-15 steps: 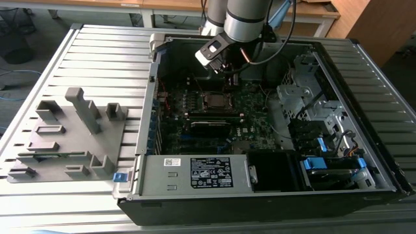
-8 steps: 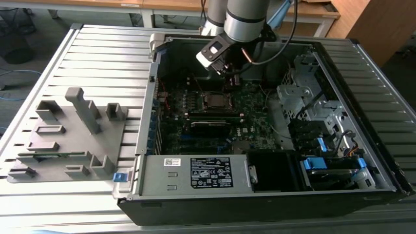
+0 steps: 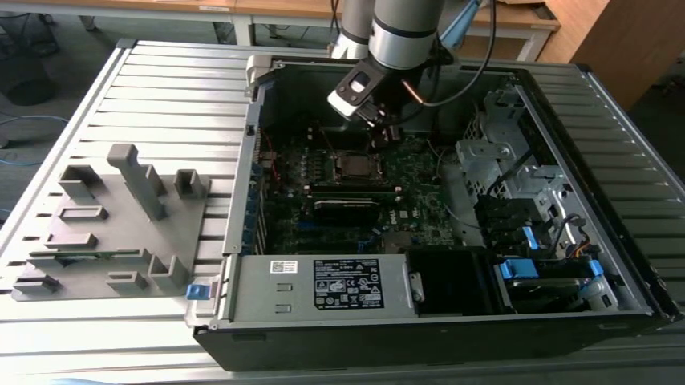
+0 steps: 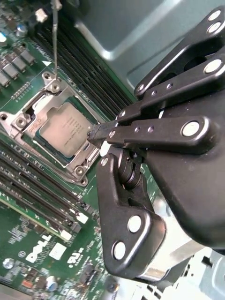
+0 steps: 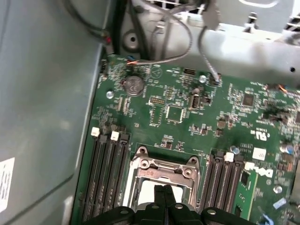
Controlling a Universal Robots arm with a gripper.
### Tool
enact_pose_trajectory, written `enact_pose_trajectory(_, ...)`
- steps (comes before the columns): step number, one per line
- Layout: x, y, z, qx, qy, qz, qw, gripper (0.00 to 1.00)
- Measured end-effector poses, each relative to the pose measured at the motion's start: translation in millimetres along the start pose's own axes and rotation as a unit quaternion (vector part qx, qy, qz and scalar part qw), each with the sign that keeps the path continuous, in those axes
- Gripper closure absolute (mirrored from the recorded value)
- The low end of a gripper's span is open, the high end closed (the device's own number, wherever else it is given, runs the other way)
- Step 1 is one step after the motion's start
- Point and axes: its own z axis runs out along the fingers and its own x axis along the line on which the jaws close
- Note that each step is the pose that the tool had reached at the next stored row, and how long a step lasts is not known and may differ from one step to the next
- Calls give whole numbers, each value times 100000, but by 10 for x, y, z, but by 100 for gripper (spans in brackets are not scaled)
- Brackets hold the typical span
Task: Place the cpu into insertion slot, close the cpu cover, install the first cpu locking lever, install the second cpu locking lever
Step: 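Close the cpu cover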
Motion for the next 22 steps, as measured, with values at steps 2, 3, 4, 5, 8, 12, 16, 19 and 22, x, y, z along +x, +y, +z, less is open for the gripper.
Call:
enact_pose_trajectory(2,0,0,1,39,-16,-1778,99984,90)
enact_pose_trajectory(3,0,0,1,60,-23,-2682,99964,90)
enact_pose_trajectory(4,0,0,2,81,-32,-3573,99936,90)
enact_pose_trajectory(5,0,0,2,99,-38,-4476,99900,90)
enact_pose_trajectory(8,0,0,4,159,-61,-7248,99737,90)
enact_pose_trajectory(12,0,0,5,243,-94,-10887,99405,90)
enact_pose_trajectory(16,0,0,7,321,-121,-14449,98950,90)
enact_pose_trajectory(19,0,0,8,382,-147,-17196,98510,90)
enact_pose_trajectory(22,0,0,9,441,-169,-19845,98010,90)
